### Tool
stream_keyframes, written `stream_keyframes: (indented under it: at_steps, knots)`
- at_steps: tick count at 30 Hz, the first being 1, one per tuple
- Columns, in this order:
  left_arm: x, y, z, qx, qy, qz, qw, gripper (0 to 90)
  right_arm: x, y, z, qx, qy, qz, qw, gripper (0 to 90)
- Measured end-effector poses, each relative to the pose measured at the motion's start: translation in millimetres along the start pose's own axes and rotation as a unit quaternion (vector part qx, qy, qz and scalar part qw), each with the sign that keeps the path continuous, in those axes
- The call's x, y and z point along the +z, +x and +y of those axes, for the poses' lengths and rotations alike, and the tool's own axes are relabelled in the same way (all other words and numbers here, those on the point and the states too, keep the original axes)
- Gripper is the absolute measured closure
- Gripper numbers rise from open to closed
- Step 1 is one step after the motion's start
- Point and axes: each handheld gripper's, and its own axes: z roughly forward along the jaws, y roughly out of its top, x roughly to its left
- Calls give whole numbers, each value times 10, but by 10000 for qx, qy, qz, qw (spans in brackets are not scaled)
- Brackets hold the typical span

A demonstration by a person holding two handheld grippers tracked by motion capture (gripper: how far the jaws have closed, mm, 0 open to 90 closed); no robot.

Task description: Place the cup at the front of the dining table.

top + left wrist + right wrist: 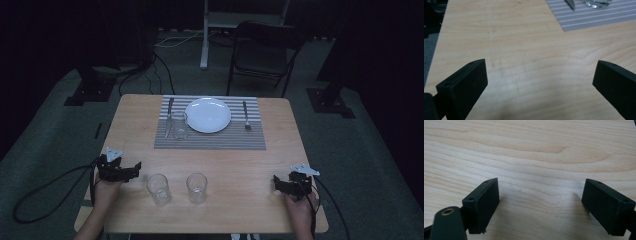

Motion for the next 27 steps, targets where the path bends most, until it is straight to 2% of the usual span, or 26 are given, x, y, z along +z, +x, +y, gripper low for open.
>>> stream_keyframes:
  at_steps: [5,7,8,10,14,18,19,20,21,24,25,26,27]
  knots:
    - [-75,0,-106,82,122,121,9998,2,0,1,0,8,-2,1,10000,143]
    - [-149,-2,-189,-25,151,349,9993,2,0,2,1,14,-1,2,10000,143]
    - [-149,-2,-189,-25,151,349,9993,2,0,2,1,14,-1,2,10000,143]
    - [-216,31,-268,-133,192,506,9984,2,-1,2,1,10,4,1,10000,143]
    - [-262,71,-321,-221,193,513,9983,2,-1,2,1,11,4,0,10000,143]
    - [-319,86,-386,-288,126,638,9975,2,-1,2,1,10,4,0,10000,143]
    - [-367,82,-411,-323,36,724,9968,2,-1,2,1,11,4,0,10000,142]
    - [-367,82,-411,-323,36,724,9968,2,-1,2,1,11,4,0,10000,142]
    - [-414,93,-431,-316,34,824,9961,2,-1,2,1,11,4,0,10000,143]
    - [-450,109,-469,-344,75,849,9958,2,-1,2,0,13,2,0,10000,143]
    - [-489,120,-524,-323,100,1016,9942,2,-1,2,1,10,5,-1,10000,143]
    - [-489,120,-524,-323,100,1016,9942,2,-1,2,1,10,5,-1,10000,143]
    - [-529,134,-567,-388,96,1130,9928,2,-1,2,0,8,1,0,10000,143]
